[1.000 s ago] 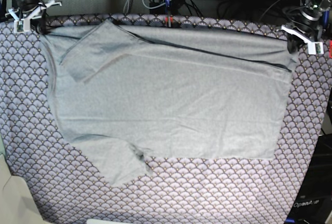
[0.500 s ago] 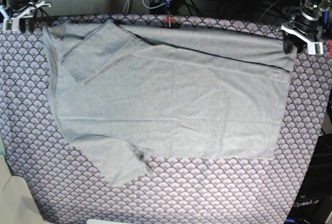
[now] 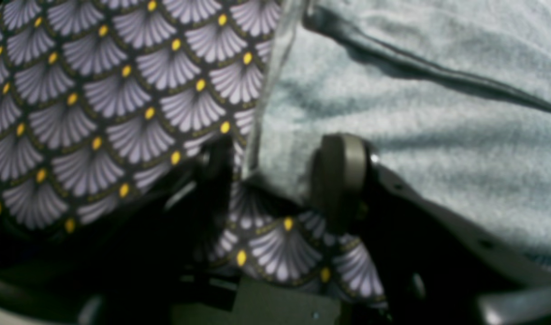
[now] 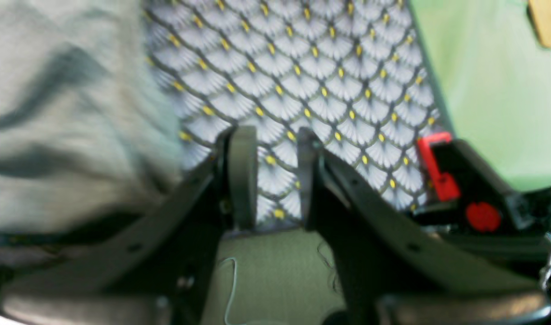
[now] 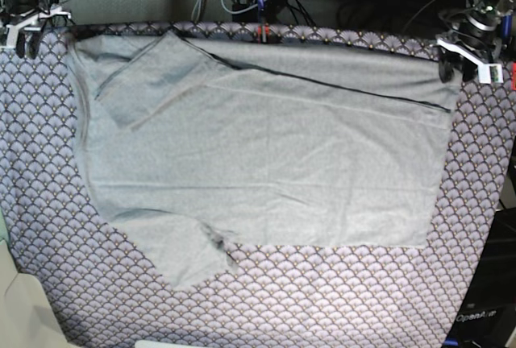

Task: Fold the T-shirt properly
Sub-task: 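Open both grippers and raise them off the shirt edge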

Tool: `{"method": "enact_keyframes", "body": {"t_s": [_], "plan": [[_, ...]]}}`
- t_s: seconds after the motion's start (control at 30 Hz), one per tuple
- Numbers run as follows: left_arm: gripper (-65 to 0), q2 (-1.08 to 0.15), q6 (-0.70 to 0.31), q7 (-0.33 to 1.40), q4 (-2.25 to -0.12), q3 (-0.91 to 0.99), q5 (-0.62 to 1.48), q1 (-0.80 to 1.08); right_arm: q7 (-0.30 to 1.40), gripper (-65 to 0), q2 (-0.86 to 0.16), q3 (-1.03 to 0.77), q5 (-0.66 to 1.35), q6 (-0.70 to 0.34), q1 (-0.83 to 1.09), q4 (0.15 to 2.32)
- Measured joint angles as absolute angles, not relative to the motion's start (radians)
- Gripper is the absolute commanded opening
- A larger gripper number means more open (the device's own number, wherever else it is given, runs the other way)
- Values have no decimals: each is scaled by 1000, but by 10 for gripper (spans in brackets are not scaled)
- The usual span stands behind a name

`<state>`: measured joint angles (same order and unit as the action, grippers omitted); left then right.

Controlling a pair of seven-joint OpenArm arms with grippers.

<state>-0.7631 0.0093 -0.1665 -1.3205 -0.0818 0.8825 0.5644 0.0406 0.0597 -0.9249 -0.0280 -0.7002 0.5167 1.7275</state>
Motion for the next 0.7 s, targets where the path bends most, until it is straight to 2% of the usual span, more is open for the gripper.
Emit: {"method": "enact_keyframes", "body": {"t_s": [0.17,0.27,0.57,0.7], "plan": [[-334,-760,12,-261,-1315,-82,884,621,13,-476,171,-939,-76,-699,514,1831],[-334,-759,12,-268,-1306,-82,883,620,41,-476,168,-936,-180,-702,514,1819],[-334,-759,14,-271,-1303,-83,886,620,28,-475,162,-799,-184,-702,608,1818],[-334,-759,11,-270,-1304,-83,886,616,24,-475,164,-712,-290,-701,610,1779]]}}
